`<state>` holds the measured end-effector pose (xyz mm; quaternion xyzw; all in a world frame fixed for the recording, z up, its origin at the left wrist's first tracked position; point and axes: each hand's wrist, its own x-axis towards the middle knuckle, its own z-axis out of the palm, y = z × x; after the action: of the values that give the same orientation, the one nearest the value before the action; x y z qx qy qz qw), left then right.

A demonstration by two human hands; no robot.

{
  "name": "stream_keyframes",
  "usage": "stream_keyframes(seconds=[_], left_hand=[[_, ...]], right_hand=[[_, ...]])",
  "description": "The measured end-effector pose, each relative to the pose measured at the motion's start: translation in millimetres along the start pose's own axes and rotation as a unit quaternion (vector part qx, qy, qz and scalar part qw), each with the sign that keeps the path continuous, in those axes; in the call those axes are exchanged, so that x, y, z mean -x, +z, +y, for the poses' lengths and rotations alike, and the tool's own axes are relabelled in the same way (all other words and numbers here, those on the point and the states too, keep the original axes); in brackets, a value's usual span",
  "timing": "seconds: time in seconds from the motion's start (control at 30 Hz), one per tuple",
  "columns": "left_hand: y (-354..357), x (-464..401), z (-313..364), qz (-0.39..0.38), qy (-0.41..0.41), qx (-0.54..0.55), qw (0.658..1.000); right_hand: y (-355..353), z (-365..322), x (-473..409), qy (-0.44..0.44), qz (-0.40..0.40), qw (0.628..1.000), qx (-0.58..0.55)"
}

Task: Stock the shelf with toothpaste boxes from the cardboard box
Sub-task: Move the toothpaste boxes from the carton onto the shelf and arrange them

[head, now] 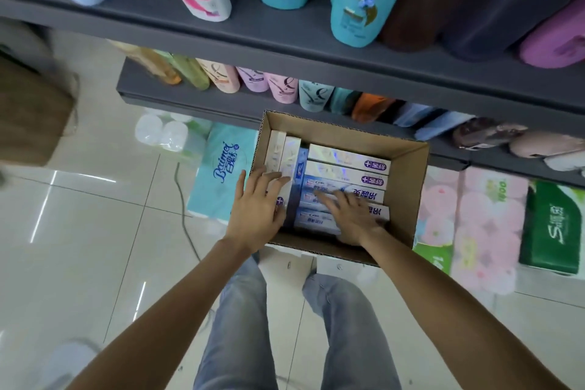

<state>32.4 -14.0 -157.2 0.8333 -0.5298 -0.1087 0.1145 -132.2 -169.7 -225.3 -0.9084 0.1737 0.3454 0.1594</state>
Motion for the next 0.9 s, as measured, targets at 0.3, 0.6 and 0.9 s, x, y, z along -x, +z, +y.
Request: stream_keyframes(seconds=[0.3,0.6,0.9], left_hand=[[-33,-11,38,0.043,-0.152,0.326,0.932],[-132,-50,129,-0.064,-0.258,0.707,0.656],[-175,-48,122,-0.134,-0.247,0.74,0.612]], right_hand=[[-64,10,53,0.084,0.102,0.944,-0.302],[-157,-45,158,0.004,0.3,0.735,-0.608],[-178,-51,200,0.071,0.338,0.49,-0.8]])
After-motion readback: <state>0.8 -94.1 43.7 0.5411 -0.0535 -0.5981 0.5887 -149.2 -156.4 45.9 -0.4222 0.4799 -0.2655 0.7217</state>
